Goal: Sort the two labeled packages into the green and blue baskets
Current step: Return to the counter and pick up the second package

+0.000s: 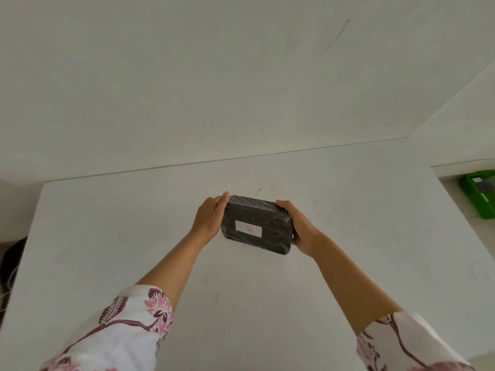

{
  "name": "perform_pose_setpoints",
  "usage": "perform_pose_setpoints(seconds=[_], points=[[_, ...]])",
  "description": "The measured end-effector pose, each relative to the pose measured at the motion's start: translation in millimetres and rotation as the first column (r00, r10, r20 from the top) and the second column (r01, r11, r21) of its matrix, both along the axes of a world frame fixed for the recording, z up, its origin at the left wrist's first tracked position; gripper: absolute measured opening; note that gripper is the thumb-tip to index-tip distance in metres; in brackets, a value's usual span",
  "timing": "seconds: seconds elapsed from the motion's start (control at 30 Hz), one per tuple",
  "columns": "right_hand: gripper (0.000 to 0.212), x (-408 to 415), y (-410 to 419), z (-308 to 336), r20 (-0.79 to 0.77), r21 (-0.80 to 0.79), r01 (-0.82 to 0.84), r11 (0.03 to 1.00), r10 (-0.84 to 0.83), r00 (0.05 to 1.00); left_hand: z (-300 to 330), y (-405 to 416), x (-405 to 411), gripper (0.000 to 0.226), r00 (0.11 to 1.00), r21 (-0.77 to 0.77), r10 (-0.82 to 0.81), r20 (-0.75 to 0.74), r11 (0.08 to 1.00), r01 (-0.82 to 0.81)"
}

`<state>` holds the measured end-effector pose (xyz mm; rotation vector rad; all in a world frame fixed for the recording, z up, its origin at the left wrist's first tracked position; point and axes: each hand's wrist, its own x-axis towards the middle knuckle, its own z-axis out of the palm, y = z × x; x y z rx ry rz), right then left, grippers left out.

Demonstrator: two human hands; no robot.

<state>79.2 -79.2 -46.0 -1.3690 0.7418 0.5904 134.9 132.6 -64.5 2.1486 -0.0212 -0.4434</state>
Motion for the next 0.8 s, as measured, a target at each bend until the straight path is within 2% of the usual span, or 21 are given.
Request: perform_pose_setpoints(seconds=[0.07,0.2,0.3,0.37,0.53,0.67,0.8], points=[[0.048,2,-3,-2,-0.101,0.094,0.015,0.995,-0.005,0.995,1,2,-5,0.057,1.0,0.045,0.02,0.002,0.999,-0.02],[0.066,1,-5,-7,-0.145,0.209,0.055,0.976,-0.024,0.989,0,7,-12,0.066,0.998,0.047,0.005,-0.064,0.999,-0.002],[0.071,-2,-2,-9,-0.11,0.267,0.104,0.958,-0.077,0.991,2,7,-14,0.067,0.996,0.067,0.052,-0.077,0.997,-0.047],[0.069,-5,-1,-8,-0.026,0.279,0.132,0.951,-0.13,0.991,6,7,-15,0.067,0.989,0.055,0.106,-0.1,0.993,-0.101],[0.054,-9,6,1,0.236,0.212,0.289,0.933,-0.336,0.912,11,3,-27,0.063,0.93,-0.196,0.182,-0.32,0.947,-0.253],[0.066,-17,22,0,0.208,0.203,0.338,0.919,-0.378,0.902,10,-15,-39,0.063,0.88,-0.361,0.219,-0.422,0.849,-0.385],[0.053,-34,45,-10,0.202,0.234,0.371,0.899,-0.418,0.885,10,-38,-52,0.061,0.875,-0.413,0.224,-0.428,0.813,-0.41]])
